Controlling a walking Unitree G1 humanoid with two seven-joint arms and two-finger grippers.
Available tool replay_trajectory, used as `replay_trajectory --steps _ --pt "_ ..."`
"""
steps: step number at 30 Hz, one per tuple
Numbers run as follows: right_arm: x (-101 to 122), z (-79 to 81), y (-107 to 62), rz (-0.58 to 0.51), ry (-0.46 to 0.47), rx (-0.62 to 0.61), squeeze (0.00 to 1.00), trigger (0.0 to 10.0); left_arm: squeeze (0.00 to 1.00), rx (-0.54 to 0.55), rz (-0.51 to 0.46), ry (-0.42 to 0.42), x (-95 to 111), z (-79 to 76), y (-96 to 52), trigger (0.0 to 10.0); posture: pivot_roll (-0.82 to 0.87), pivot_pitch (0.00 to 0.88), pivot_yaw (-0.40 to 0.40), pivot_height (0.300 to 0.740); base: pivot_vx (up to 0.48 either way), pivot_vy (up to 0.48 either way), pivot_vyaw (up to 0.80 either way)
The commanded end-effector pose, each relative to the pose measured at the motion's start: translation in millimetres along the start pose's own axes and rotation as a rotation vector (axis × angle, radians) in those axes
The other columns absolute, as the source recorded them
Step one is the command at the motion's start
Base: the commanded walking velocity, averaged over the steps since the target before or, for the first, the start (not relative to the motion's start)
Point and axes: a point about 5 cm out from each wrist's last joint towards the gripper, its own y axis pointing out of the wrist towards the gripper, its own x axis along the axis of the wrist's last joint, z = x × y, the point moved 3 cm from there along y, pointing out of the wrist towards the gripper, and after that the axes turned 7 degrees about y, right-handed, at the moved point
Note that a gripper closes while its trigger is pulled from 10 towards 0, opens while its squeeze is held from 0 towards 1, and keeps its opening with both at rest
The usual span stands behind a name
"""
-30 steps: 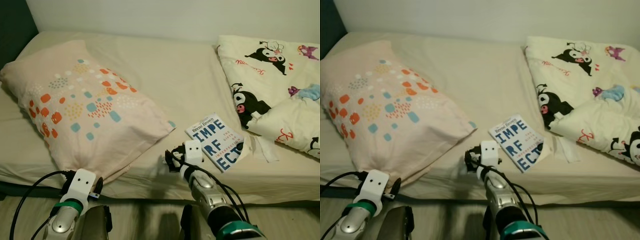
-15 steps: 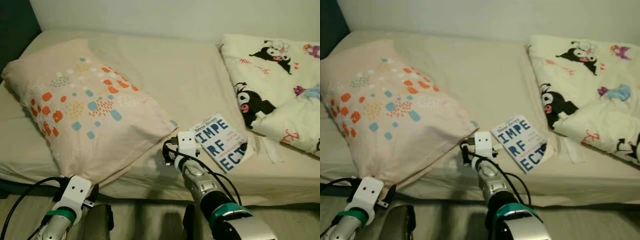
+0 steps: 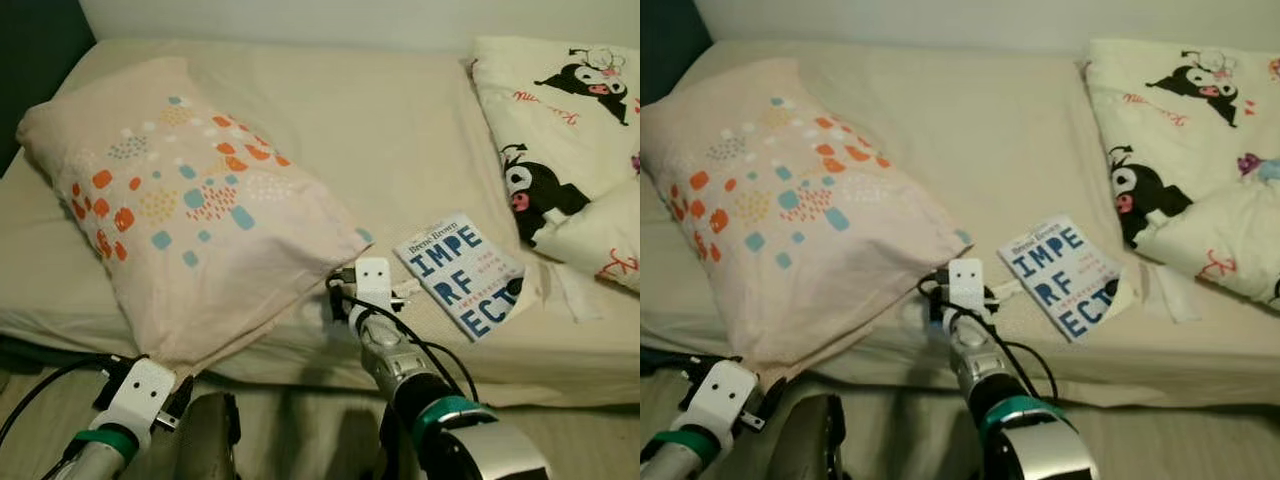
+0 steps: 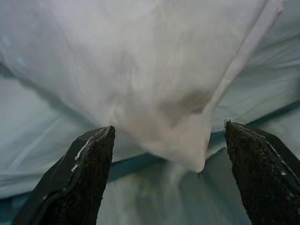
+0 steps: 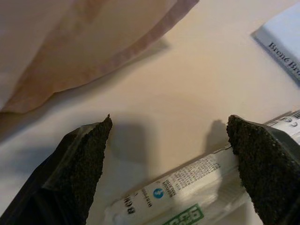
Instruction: Clean up the room
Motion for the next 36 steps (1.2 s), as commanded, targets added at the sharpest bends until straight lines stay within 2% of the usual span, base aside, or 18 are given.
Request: replay_trajectory --steps 1,2,4,6,12,16,18,19,22,24,26,27,28,29,30,31,32,36 --pt "-9.8 -2.7 -1.8 0.030 -0.013 -0.028 1.00 10.0 0.00 -0.017 0.031 0.000 -6.6 -1.5 -4.8 10.0 0.31 0.226 0.035 0.565 0.000 0.000 0.00" --pt "-9.8 -2.7 -1.8 0.030 -0.013 -0.028 1.00 10.0 0.00 -0.017 0.031 0.000 -6.6 -1.5 -4.8 10.0 0.31 0.226 0.035 0.565 0.000 0.000 0.00" --pt "-16.1 -23.6 -2.5 0.048 -0.025 -0.174 1.00 10.0 0.00 -0.025 0.034 0.001 -5.6 -2.1 -8.3 10.0 0.30 0.234 0.034 0.565 0.000 0.000 0.00" --pt "-16.1 -23.6 -2.5 0.048 -0.025 -0.174 1.00 10.0 0.00 -0.025 0.034 0.001 -5.6 -2.1 -8.3 10.0 0.30 0.234 0.034 0.565 0.000 0.000 0.00" --pt "-31.5 -52.6 -8.3 0.086 0.033 -0.359 1.00 10.0 0.00 -0.036 0.034 -0.007 -1.8 -4.6 -7.3 10.0 0.28 0.213 0.031 0.565 0.000 0.000 0.00" --pt "-36.2 -56.5 -9.4 0.107 0.044 -0.376 0.99 10.0 0.00 -0.038 0.034 -0.009 -0.9 -5.2 -6.0 10.0 0.28 0.206 0.030 0.565 0.000 0.000 0.00" --pt "-43.4 -59.1 -11.2 0.144 0.071 -0.388 0.95 10.0 0.00 -0.040 0.033 -0.009 -0.2 -5.5 -4.5 10.0 0.27 0.201 0.029 0.565 0.000 0.000 0.00" --pt "-54.2 -57.0 -13.5 0.205 0.115 -0.375 0.87 10.0 0.00 -0.042 0.032 -0.010 0.7 -5.8 -2.9 10.0 0.27 0.190 0.029 0.565 0.000 0.000 0.00" --pt "-64.0 -52.0 -15.7 0.265 0.150 -0.344 0.85 10.0 0.00 -0.043 0.032 -0.011 1.5 -6.1 -1.8 10.0 0.27 0.190 0.029 0.565 0.000 0.000 0.00" --pt "-75.3 -41.9 -18.9 0.338 0.222 -0.293 0.49 10.0 0.00 -0.046 0.031 -0.012 3.3 -6.3 0.5 10.0 0.27 0.183 0.028 0.565 0.000 0.000 0.00" --pt "-75.3 -41.9 -18.9 0.338 0.222 -0.293 0.49 10.0 0.00 -0.046 0.031 -0.012 3.3 -6.3 0.5 10.0 0.27 0.183 0.028 0.565 0.000 0.000 0.00" --pt "-76.9 -37.7 -19.0 0.351 0.274 -0.267 0.32 0.0 0.00 -0.046 0.031 -0.012 3.9 -6.3 1.8 10.0 0.27 0.176 0.027 0.565 0.000 0.000 0.00" --pt "-76.9 -37.7 -19.0 0.351 0.274 -0.267 0.32 0.0 0.00 -0.046 0.031 -0.012 3.9 -6.3 1.8 10.0 0.27 0.176 0.027 0.565 0.000 0.000 0.00" --pt "-77.0 -35.6 -18.9 0.355 0.304 -0.255 0.22 0.0 0.00 -0.046 0.031 -0.013 4.4 -6.3 3.1 10.0 0.27 0.171 0.026 0.565 0.000 0.000 0.00" --pt "-77.0 -35.6 -18.9 0.355 0.304 -0.255 0.22 0.0 0.00 -0.046 0.031 -0.013 4.4 -6.3 3.1 10.0 0.27 0.171 0.026 0.565 0.000 0.000 0.00" --pt "-76.2 -34.3 -18.2 0.355 0.329 -0.242 0.06 0.0 0.00 -0.046 0.031 -0.013 4.6 -6.4 4.8 10.0 0.27 0.164 0.025 0.565 0.000 0.000 0.00" --pt "-75.3 -33.8 -17.7 0.356 0.360 -0.239 0.00 0.0 0.00 -0.047 0.032 -0.014 5.0 -6.4 7.0 10.0 0.26 0.155 0.023 0.565 0.000 0.000 0.00" --pt "-73.0 -33.2 -16.1 0.355 0.430 -0.224 0.00 0.0 0.00 -0.047 0.033 -0.020 5.8 -7.3 13.9 10.0 0.25 0.136 0.015 0.565 0.000 0.000 0.00"
